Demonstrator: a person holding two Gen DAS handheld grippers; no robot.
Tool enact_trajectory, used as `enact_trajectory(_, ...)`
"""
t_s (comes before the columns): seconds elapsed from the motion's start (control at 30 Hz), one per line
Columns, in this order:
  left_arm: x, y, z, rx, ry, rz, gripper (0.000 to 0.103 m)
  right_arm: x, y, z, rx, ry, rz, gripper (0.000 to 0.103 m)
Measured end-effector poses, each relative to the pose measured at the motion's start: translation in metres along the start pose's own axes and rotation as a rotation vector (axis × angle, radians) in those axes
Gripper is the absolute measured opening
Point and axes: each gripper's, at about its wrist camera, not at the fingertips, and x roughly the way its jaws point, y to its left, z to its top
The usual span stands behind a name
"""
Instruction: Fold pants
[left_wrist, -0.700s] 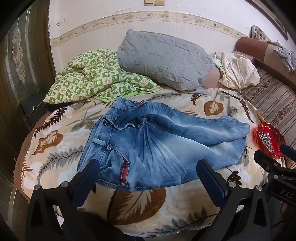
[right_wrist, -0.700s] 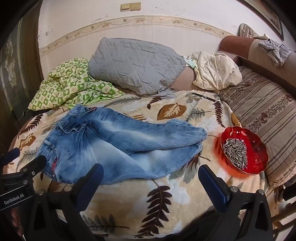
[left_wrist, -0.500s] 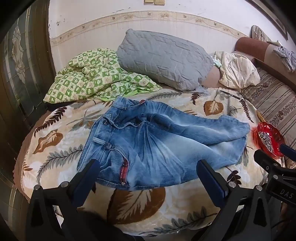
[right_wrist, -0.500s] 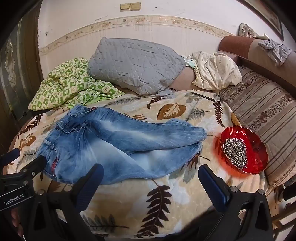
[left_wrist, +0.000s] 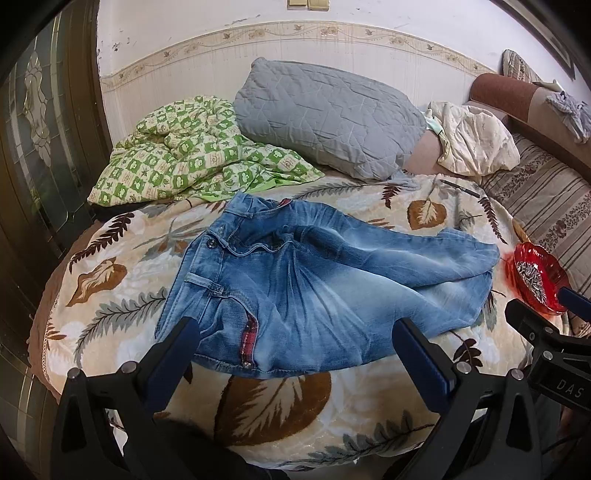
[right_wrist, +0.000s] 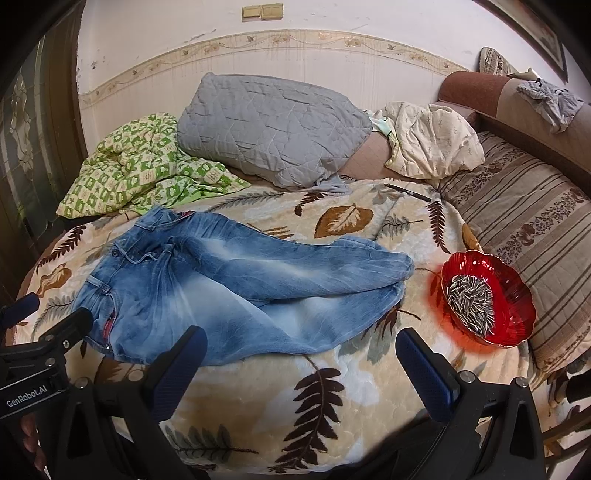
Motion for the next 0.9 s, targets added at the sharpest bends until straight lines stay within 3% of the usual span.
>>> enact_trajectory(0.9,-0.002,0.0009,-0.0001,0.004,0.001,-0.001,0.103,-0.0013,0.0032,-0.0005,-0.01,0.005,-0.001,0.103)
